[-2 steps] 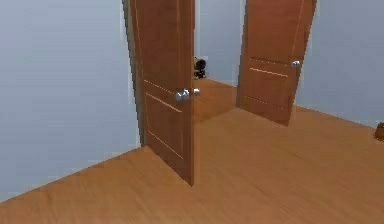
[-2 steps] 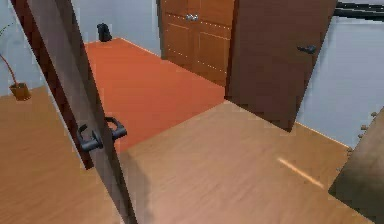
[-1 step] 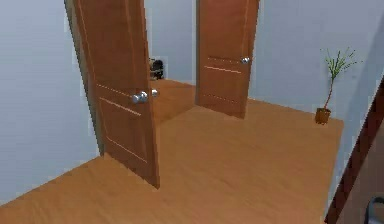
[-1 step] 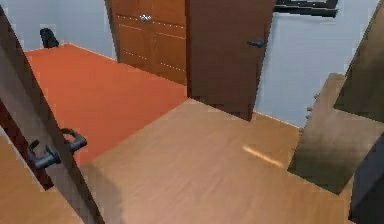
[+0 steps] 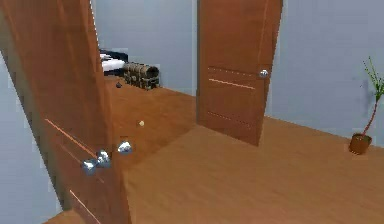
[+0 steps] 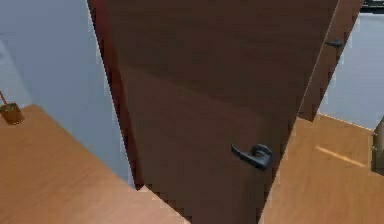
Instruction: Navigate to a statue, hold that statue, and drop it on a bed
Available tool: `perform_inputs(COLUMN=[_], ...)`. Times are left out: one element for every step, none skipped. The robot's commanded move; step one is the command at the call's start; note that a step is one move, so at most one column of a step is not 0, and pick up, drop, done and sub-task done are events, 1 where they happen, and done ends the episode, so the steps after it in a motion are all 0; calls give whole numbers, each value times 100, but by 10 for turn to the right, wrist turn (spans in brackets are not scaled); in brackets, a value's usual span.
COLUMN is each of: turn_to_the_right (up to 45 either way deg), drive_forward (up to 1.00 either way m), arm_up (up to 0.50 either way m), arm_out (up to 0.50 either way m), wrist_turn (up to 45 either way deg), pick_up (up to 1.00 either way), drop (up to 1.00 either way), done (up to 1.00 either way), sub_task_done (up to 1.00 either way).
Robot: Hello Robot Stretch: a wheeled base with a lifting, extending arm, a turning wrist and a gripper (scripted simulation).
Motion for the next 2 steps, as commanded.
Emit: perform_inputs(turn_to_the_right=[210,0], drive_forward=[0,100], arm_up=[0,0], arm_out=[0,0], wrist_turn=[0,0], pick_up=[0,0], drop=[0,0], done=[0,0], sub_task_done=[0,0])
